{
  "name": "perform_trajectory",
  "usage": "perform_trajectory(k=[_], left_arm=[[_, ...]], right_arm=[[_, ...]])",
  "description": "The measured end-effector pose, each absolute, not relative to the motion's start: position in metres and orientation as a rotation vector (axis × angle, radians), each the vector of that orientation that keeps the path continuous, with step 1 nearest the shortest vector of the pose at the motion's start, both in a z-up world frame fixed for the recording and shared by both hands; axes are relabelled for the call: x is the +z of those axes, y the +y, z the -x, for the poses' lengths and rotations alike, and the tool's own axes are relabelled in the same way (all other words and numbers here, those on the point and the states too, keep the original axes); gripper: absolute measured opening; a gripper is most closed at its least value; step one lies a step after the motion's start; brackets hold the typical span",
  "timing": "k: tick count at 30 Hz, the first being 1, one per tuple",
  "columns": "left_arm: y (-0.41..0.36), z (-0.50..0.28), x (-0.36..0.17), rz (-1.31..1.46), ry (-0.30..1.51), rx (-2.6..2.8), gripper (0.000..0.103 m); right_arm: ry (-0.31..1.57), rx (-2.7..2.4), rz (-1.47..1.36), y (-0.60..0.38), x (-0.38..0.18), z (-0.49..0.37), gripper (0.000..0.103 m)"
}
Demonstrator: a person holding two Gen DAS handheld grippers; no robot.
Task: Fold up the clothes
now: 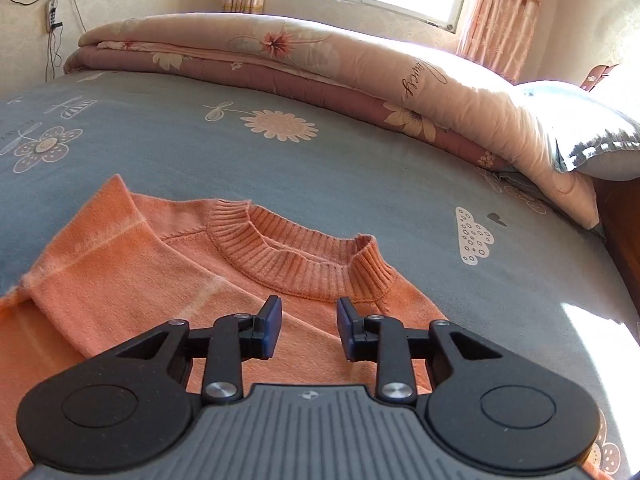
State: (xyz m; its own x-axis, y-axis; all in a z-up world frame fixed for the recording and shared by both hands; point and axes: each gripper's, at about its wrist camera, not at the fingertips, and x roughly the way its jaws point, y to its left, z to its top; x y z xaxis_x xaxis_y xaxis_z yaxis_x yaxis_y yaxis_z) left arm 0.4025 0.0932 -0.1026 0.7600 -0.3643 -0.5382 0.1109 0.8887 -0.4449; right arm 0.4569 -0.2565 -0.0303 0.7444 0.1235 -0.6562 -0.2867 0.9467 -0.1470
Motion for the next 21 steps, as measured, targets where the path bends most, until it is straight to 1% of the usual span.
perform_trajectory(k=[1,4,8,11,14,15,19,21], left_arm=[[0.100,-0.402,-0.100,0.438,0.649,-0.260,0.102],[0.120,-0.401,-0.094,0.501,0.626,-0.214,0.102],[0.136,-0.404,-0.095,0.539,0.628,-0.176,0.102],[0.122,-0.406,-0.095,0.471,0.648,-0.242,0.102],[0.103,-0.406,-0.095,0.376,0.662,-0.291,0.102],[0.095,-0.406,-0.095,0.336,0.666,-0.300,0.102],[0.069,-0.403,-0.100,0.221,0.678,-0.350,0.102],[0.055,-0.402,-0.104,0.159,0.692,-0.358,0.102]], right_arm=[[0.693,0.264,0.242,-0.245,-0.025,-0.456,0.030],[0.691,0.375,0.224,-0.202,-0.013,-0.456,0.021],[0.677,0.463,0.307,-0.147,-0.013,-0.454,0.020],[0.685,0.465,0.417,-0.128,-0.027,-0.445,0.021],[0.728,0.343,0.292,-0.176,-0.033,-0.442,0.021],[0.742,0.296,0.239,-0.196,-0.034,-0.441,0.023],[0.794,0.106,-0.007,-0.281,-0.040,-0.437,0.043],[0.810,0.011,-0.205,-0.339,-0.047,-0.431,0.047]])
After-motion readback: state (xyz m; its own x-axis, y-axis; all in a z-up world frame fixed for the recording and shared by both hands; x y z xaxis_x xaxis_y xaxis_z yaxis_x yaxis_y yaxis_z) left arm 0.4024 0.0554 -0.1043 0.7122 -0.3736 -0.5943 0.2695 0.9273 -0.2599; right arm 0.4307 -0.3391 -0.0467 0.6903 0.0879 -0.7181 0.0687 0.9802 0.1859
